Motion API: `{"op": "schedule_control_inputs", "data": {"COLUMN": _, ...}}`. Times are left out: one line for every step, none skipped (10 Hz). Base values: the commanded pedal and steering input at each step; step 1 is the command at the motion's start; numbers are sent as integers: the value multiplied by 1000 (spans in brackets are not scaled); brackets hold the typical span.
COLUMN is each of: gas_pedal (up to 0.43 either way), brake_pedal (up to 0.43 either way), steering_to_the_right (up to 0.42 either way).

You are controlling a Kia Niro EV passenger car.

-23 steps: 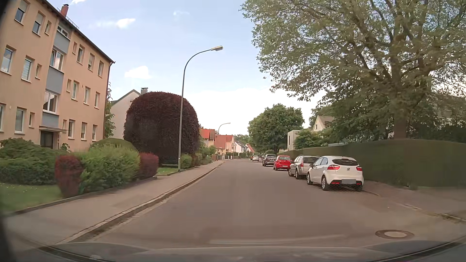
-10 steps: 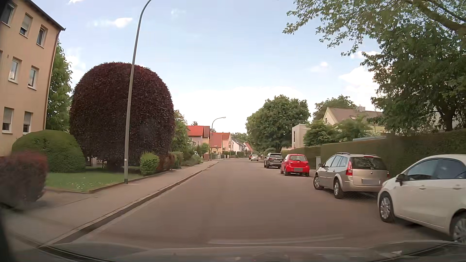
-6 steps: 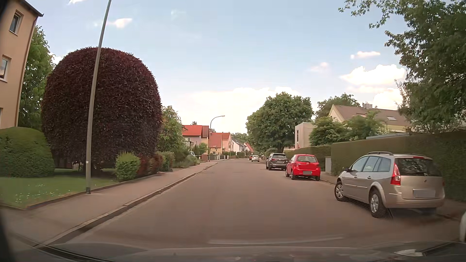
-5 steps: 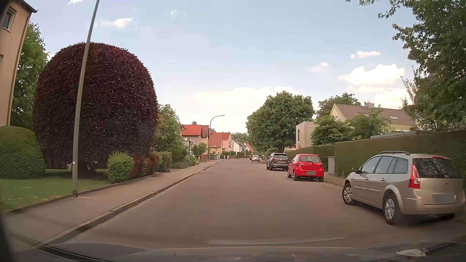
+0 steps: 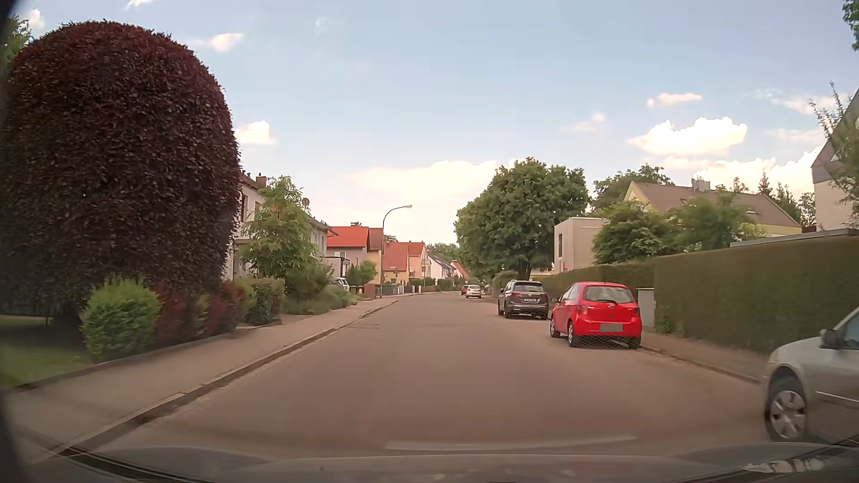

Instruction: Follow the waypoints while adhering to traffic rules and regulations

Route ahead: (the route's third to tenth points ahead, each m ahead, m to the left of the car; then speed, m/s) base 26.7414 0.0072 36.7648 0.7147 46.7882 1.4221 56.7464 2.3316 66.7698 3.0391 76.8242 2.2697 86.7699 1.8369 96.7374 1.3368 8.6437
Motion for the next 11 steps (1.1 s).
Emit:
{"op": "schedule_control_inputs", "data": {"gas_pedal": 209, "brake_pedal": 18, "steering_to_the_right": -5}}
{"op": "schedule_control_inputs", "data": {"gas_pedal": 209, "brake_pedal": 18, "steering_to_the_right": -5}}
{"op": "schedule_control_inputs", "data": {"gas_pedal": 209, "brake_pedal": 18, "steering_to_the_right": -5}}
{"op": "schedule_control_inputs", "data": {"gas_pedal": 209, "brake_pedal": 18, "steering_to_the_right": -5}}
{"op": "schedule_control_inputs", "data": {"gas_pedal": 189, "brake_pedal": 18, "steering_to_the_right": -5}}
{"op": "schedule_control_inputs", "data": {"gas_pedal": 169, "brake_pedal": 18, "steering_to_the_right": -5}}
{"op": "schedule_control_inputs", "data": {"gas_pedal": 138, "brake_pedal": 18, "steering_to_the_right": -5}}
{"op": "schedule_control_inputs", "data": {"gas_pedal": 138, "brake_pedal": 18, "steering_to_the_right": -5}}
{"op": "schedule_control_inputs", "data": {"gas_pedal": 138, "brake_pedal": 18, "steering_to_the_right": -5}}
{"op": "schedule_control_inputs", "data": {"gas_pedal": 138, "brake_pedal": 18, "steering_to_the_right": -7}}
{"op": "schedule_control_inputs", "data": {"gas_pedal": 138, "brake_pedal": 18, "steering_to_the_right": -10}}
